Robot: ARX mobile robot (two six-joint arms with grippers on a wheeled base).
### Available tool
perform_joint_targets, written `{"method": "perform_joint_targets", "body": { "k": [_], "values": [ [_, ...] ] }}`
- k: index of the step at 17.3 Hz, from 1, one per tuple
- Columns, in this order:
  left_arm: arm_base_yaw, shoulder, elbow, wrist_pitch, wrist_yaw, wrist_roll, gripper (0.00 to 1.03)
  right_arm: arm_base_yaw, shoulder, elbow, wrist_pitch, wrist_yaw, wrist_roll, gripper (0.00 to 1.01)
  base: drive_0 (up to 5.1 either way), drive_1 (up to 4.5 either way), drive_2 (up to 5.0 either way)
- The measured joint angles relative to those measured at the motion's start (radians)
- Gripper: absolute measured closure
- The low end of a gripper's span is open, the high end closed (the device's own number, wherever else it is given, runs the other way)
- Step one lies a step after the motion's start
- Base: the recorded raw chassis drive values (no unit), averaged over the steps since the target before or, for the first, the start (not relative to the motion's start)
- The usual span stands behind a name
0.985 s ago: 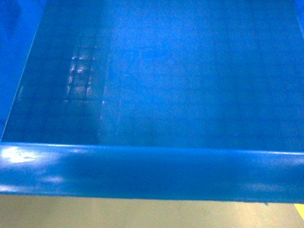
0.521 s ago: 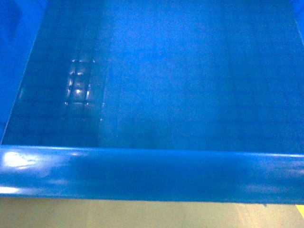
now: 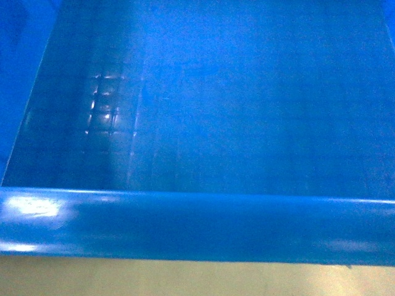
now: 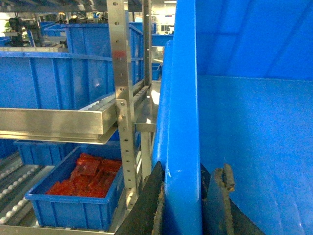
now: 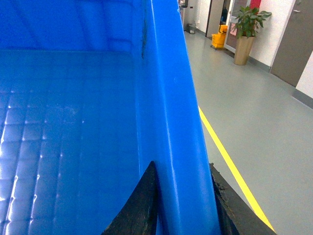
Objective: Place box next to blue box on left shelf
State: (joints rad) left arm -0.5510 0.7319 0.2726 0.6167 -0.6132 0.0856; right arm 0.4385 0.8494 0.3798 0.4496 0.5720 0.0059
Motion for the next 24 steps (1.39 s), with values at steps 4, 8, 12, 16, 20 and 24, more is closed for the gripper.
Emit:
{"method": "perform_joint_targets", "body": {
  "k": [4,8,12,16,20,24],
  "values": [
    [0.000,-0.001,0.000,0.000,0.000,0.000,0.92,0.000,0.000,0.000,0.000,0.000,0.000,0.81,-5.1,2.39,2.4],
    [0.000,-0.001,0.000,0.000,-0.001,0.000,0.92,0.000,0.000,0.000,0.003,-0.001,-0.001,0.81,-5.1,2.34,2.3],
    [0.000,-0.002,0.000,0.003,0.000,0.001,0.92,0.000,0.000,0.000,0.005,-0.002,-0.001,0.81,-5.1,2.37,2.4],
    [0.000,-0.002,0.000,-0.001,0.000,0.000,0.92,0.000,0.000,0.000,0.000,0.000,-0.001,0.81,-5.0,2.45,2.5],
    [0.000,-0.002,0.000,-0.002,-0.001,0.000,0.92,0.000,0.000,0.000,0.000,0.000,-0.002,0.81,-5.1,2.36,2.4],
    [0.000,-0.002,0.000,-0.001,0.000,0.000,0.92,0.000,0.000,0.000,0.002,-0.001,-0.002,0.81,-5.1,2.39,2.4]
  ]
}}
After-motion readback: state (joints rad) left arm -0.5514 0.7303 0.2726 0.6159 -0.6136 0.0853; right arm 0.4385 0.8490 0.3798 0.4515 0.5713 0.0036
